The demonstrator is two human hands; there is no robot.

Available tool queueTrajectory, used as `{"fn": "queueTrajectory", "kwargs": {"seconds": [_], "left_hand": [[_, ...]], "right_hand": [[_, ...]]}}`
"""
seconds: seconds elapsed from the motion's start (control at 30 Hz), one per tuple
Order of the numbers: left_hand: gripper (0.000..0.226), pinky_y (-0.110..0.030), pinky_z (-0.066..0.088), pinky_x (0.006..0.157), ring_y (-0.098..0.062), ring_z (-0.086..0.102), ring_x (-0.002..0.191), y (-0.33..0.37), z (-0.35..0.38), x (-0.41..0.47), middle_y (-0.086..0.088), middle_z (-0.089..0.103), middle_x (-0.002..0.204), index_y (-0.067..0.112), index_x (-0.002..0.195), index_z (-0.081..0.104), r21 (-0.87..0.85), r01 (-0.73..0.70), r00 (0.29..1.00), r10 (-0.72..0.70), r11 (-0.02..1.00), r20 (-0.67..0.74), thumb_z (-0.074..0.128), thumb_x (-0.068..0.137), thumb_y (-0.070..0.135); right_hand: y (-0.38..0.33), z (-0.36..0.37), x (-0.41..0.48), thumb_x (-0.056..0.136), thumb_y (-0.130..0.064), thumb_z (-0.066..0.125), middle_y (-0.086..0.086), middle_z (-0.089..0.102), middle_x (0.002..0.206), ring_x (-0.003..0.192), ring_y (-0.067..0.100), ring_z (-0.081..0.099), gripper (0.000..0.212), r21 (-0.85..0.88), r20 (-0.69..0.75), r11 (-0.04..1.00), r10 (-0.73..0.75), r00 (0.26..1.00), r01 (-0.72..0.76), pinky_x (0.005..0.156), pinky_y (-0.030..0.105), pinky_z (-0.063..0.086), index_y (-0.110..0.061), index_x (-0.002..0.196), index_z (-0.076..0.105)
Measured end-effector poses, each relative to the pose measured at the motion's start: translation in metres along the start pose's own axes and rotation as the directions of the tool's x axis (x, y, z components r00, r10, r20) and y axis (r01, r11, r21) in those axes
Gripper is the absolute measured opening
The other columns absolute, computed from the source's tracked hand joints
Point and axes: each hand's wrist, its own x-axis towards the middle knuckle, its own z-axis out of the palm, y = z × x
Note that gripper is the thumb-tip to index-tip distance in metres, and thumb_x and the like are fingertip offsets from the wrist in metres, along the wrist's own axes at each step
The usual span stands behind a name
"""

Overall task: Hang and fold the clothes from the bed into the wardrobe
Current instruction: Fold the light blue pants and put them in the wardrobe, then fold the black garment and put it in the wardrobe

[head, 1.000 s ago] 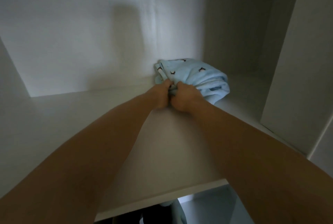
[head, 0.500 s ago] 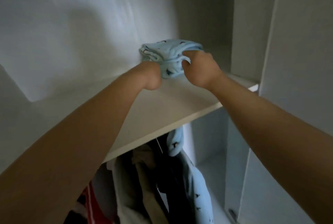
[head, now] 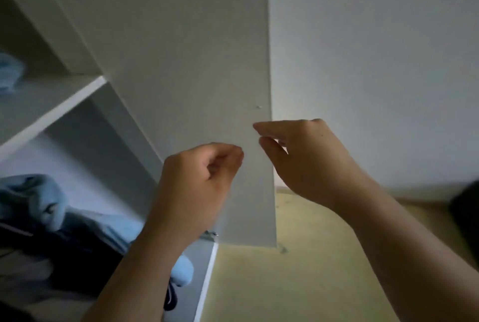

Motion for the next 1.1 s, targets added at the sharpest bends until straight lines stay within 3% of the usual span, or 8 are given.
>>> {"fn": "queueTrajectory", "kwargs": {"seconds": [0.1, 0.2, 0.3, 0.37, 0.5, 0.77, 0.9, 1.1], "left_hand": [[0.031, -0.007, 0.048, 0.070, 0.003, 0.070, 0.078, 0.039, 0.076, -0.005, 0.023, 0.073, 0.080, 0.027, 0.098, 0.077, -0.092, -0.128, 0.980, 0.140, 0.987, 0.138, 0.058, 0.094, 0.051], [0.015, -0.013, 0.052, 0.070, 0.002, 0.070, 0.076, 0.086, 0.157, -0.017, 0.024, 0.072, 0.079, 0.028, 0.094, 0.076, -0.179, -0.214, 0.923, 0.258, 0.960, 0.284, 0.063, 0.096, 0.035], [0.015, -0.020, 0.052, 0.068, -0.003, 0.070, 0.074, 0.144, 0.245, -0.039, 0.018, 0.072, 0.075, 0.026, 0.089, 0.076, -0.246, -0.273, 0.847, 0.354, 0.930, 0.397, 0.064, 0.096, 0.032], [0.016, -0.015, 0.050, 0.066, 0.000, 0.069, 0.071, 0.187, 0.305, -0.059, 0.018, 0.072, 0.074, 0.025, 0.087, 0.076, -0.304, -0.284, 0.802, 0.399, 0.909, 0.444, 0.065, 0.096, 0.033], [0.019, -0.017, 0.051, 0.066, -0.001, 0.069, 0.068, 0.286, 0.422, -0.106, 0.015, 0.072, 0.071, 0.022, 0.087, 0.076, -0.418, -0.277, 0.709, 0.478, 0.865, 0.519, 0.065, 0.095, 0.034], [0.024, -0.029, 0.055, 0.068, -0.005, 0.070, 0.066, 0.448, 0.595, -0.179, 0.017, 0.071, 0.070, 0.023, 0.084, 0.075, -0.527, -0.294, 0.456, 0.601, 0.798, 0.656, 0.062, 0.093, 0.041], [0.026, -0.032, 0.058, 0.070, -0.007, 0.070, 0.064, 0.500, 0.683, -0.201, 0.014, 0.071, 0.068, 0.025, 0.083, 0.073, -0.531, -0.287, 0.356, 0.603, 0.797, 0.713, 0.059, 0.092, 0.045], [0.022, -0.020, 0.054, 0.067, 0.002, 0.068, 0.066, 0.569, 0.833, -0.227, 0.021, 0.070, 0.069, 0.028, 0.078, 0.071, -0.528, -0.286, 0.273, 0.596, 0.800, 0.755, 0.062, 0.095, 0.039]], "right_hand": [[0.070, -0.048, -0.062, 0.100, -0.031, 0.052, -0.010, 0.071, 0.118, 0.109, 0.014, 0.066, 0.032, -0.029, -0.079, 0.972, 0.228, 0.970, -0.231, 0.090, 0.035, 0.055, -0.036, 0.128, 0.064], [0.136, -0.098, -0.128, 0.099, -0.030, 0.055, -0.012, 0.072, 0.116, 0.104, 0.010, 0.068, 0.030, -0.020, -0.180, 0.913, 0.399, 0.899, -0.409, 0.092, 0.031, 0.054, -0.032, 0.126, 0.067], [0.199, -0.150, -0.202, 0.098, -0.029, 0.057, -0.008, 0.076, 0.091, 0.081, 0.010, 0.069, 0.025, -0.038, -0.293, 0.845, 0.500, 0.815, -0.533, 0.076, 0.032, 0.056, -0.029, 0.118, 0.072], [0.238, -0.188, -0.252, 0.097, -0.029, 0.056, -0.008, 0.071, 0.072, 0.062, 0.007, 0.062, 0.020, -0.043, -0.346, 0.804, 0.545, 0.764, -0.593, 0.062, 0.028, 0.051, -0.024, 0.103, 0.074], [0.314, -0.270, -0.353, 0.096, -0.032, 0.051, 0.003, 0.070, 0.077, 0.067, 0.019, 0.066, 0.025, -0.055, -0.408, 0.699, 0.636, 0.655, -0.713, 0.062, 0.038, 0.057, -0.012, 0.098, 0.065], [0.432, -0.395, -0.501, 0.096, -0.030, 0.054, 0.007, 0.070, 0.079, 0.077, 0.024, 0.066, 0.023, 0.038, -0.527, 0.509, 0.742, 0.415, -0.860, 0.068, 0.045, 0.057, -0.009, 0.098, 0.064], [0.497, -0.445, -0.550, 0.097, -0.028, 0.055, 0.006, 0.071, 0.080, 0.077, 0.025, 0.065, 0.024, 0.038, -0.551, 0.448, 0.755, 0.355, -0.893, 0.071, 0.040, 0.055, -0.009, 0.097, 0.069], [0.610, -0.513, -0.614, 0.097, -0.025, 0.052, 0.006, 0.072, 0.083, 0.080, 0.024, 0.066, 0.023, -0.036, -0.501, 0.309, 0.817, 0.285, -0.951, 0.069, 0.040, 0.056, -0.009, 0.098, 0.068]]}}
